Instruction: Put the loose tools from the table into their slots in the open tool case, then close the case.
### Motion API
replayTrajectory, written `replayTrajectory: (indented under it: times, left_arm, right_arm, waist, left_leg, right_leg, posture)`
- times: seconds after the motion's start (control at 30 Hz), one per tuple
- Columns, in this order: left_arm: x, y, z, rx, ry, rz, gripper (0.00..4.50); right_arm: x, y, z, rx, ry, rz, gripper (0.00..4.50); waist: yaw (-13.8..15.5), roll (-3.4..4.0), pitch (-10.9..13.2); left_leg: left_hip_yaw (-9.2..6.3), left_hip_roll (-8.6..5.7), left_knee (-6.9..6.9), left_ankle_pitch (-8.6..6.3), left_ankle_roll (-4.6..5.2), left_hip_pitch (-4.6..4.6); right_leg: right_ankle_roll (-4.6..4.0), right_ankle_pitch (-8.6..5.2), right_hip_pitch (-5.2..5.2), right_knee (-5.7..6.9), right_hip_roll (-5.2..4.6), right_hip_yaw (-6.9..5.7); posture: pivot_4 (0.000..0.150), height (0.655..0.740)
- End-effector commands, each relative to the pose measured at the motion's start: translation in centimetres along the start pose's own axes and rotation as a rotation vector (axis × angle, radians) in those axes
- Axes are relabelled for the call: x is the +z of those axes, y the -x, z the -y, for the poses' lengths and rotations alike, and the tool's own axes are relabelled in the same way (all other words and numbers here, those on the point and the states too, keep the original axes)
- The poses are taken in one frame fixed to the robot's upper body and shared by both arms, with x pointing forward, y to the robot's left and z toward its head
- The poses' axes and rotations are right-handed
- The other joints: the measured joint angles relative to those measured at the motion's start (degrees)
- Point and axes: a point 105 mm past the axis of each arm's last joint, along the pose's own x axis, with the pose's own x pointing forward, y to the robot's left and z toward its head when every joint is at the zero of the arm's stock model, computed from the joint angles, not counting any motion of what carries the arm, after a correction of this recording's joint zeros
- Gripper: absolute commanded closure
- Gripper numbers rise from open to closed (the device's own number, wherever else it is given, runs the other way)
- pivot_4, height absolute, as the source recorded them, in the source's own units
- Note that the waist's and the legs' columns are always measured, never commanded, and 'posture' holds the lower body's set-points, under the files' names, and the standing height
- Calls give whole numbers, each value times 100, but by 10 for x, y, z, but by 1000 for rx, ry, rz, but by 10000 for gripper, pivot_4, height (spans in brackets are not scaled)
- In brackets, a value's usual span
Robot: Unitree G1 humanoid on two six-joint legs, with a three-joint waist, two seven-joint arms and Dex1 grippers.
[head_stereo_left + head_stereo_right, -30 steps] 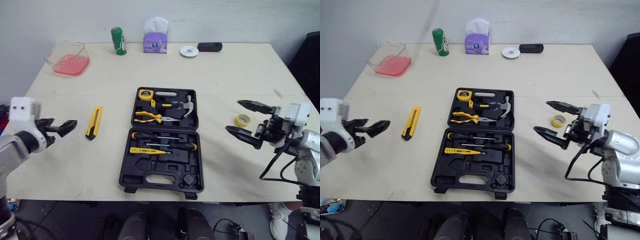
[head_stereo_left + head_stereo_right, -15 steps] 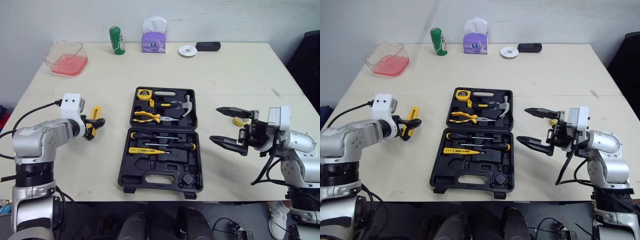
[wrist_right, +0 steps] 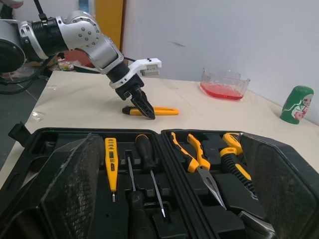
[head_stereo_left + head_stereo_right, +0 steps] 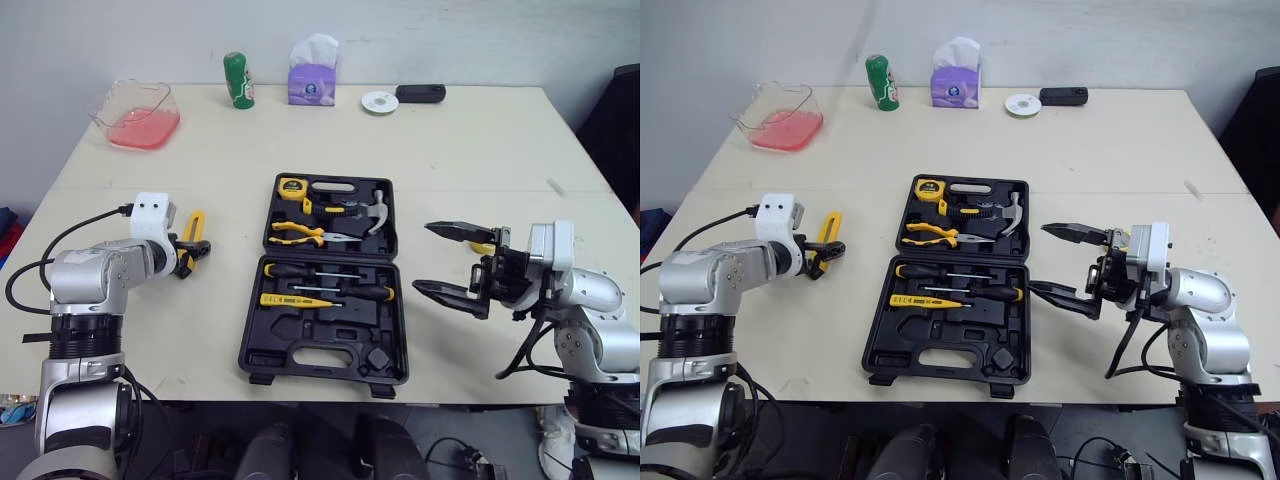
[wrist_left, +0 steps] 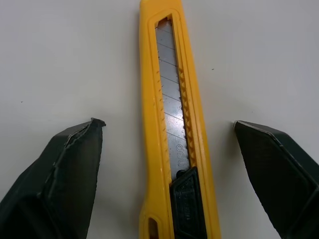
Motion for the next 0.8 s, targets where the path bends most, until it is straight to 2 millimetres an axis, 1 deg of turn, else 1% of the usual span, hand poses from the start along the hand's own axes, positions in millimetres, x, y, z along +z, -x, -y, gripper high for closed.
replayTrajectory:
  times: [0.03,0.17,0.2,0.3,0.37,0.4,0.43,0.5,0.53,0.57,0.63,0.73,0.77,0.8]
  left_arm:
    - [-16,-5,2,-25,0,-52,13182]
    - [-17,-7,-1,-22,13,-47,31643]
    - [-17,-6,-3,-15,9,-43,32730]
    - [-13,-2,-9,13,-29,-27,32722]
    - [4,4,-11,23,-47,62,32722]
    - [22,11,-8,6,-83,163,32722]
    - [34,16,-6,-7,-112,234,32722]
    - [57,35,10,-121,-197,393,32722]
    - [61,43,16,-163,-224,436,32722]
    - [65,54,27,-245,-296,485,32722]
    - [64,69,42,-352,-409,532,32722]
    - [54,91,70,-536,-598,579,32722]
    - [51,95,75,-573,-640,585,32722]
    - [44,105,90,-677,-711,596,32722]
  right_arm:
    - [9,0,0,-3,49,13,0]
    - [8,1,0,-12,51,9,0]
    - [8,1,0,-16,51,6,0]
    - [7,2,-1,-20,52,-1,0]
    - [6,4,-2,-24,55,-10,0]
    - [6,5,-2,-23,58,-20,0]
    - [5,6,-3,-22,60,-27,0]
    - [5,9,-4,-19,64,-42,0]
    - [4,10,-4,-18,64,-47,0]
    - [4,12,-5,-17,62,-59,0]
    - [3,16,-5,-25,52,-70,0]
    - [2,23,-6,-39,21,-88,0]
    - [1,24,-8,-34,18,-97,0]
    - [0,26,-11,-23,13,-114,0]
  waist:
    - [19,0,0]
    - [52,0,0]
    - [61,0,0]
    - [72,0,0]
    - [64,0,0]
    - [62,0,0]
    - [65,0,0]
    - [71,-14,8]
    - [69,-24,14]
    - [69,-27,16]
    - [66,-29,17]
    - [67,-28,17]
    - [67,-28,17]
    - [67,-28,17]
  left_leg:
    - [0,0,0,0,0,1]
    - [1,0,0,1,0,2]
    - [1,-1,0,1,0,2]
    - [1,-1,0,1,0,2]
    - [1,0,0,1,0,2]
    - [2,0,0,1,-1,2]
    - [2,1,0,2,-2,2]
    - [0,4,0,3,-5,-1]
    - [0,4,0,3,-5,-5]
    - [-1,4,0,3,-5,-6]
    - [-1,4,0,2,-6,-8]
    - [0,4,-1,1,-6,-7]
    - [0,4,-1,1,-6,-7]
    - [0,4,-1,2,-5,-6]
  right_leg:
    - [0,0,0,0,-1,0]
    - [0,0,0,1,-2,1]
    - [0,0,1,2,-3,1]
    - [0,0,1,1,-3,1]
    - [0,0,1,2,-3,1]
    - [0,0,1,2,-3,1]
    - [0,0,0,3,-3,2]
    - [0,0,-2,1,-6,-1]
    - [0,0,-5,0,-7,-1]
    - [0,0,-6,-2,-12,0]
    - [0,0,-5,-11,-14,-2]
    - [0,0,-4,-13,-15,-2]
    - [0,0,-4,-13,-15,-2]
    - [0,0,-3,-11,-15,-2]
  posture:
    - [1500,7400]
    - [1500,7400]
    - [1500,7400]
    - [1500,7400]
    - [1500,7400]
    - [1500,7400]
    - [1500,7400]
    - [1500,7400]
    - [1500,7400]
    - [1500,7400]
    - [1500,7400]
    - [1500,7400]
    - [1500,7400]
    - [1500,7400]
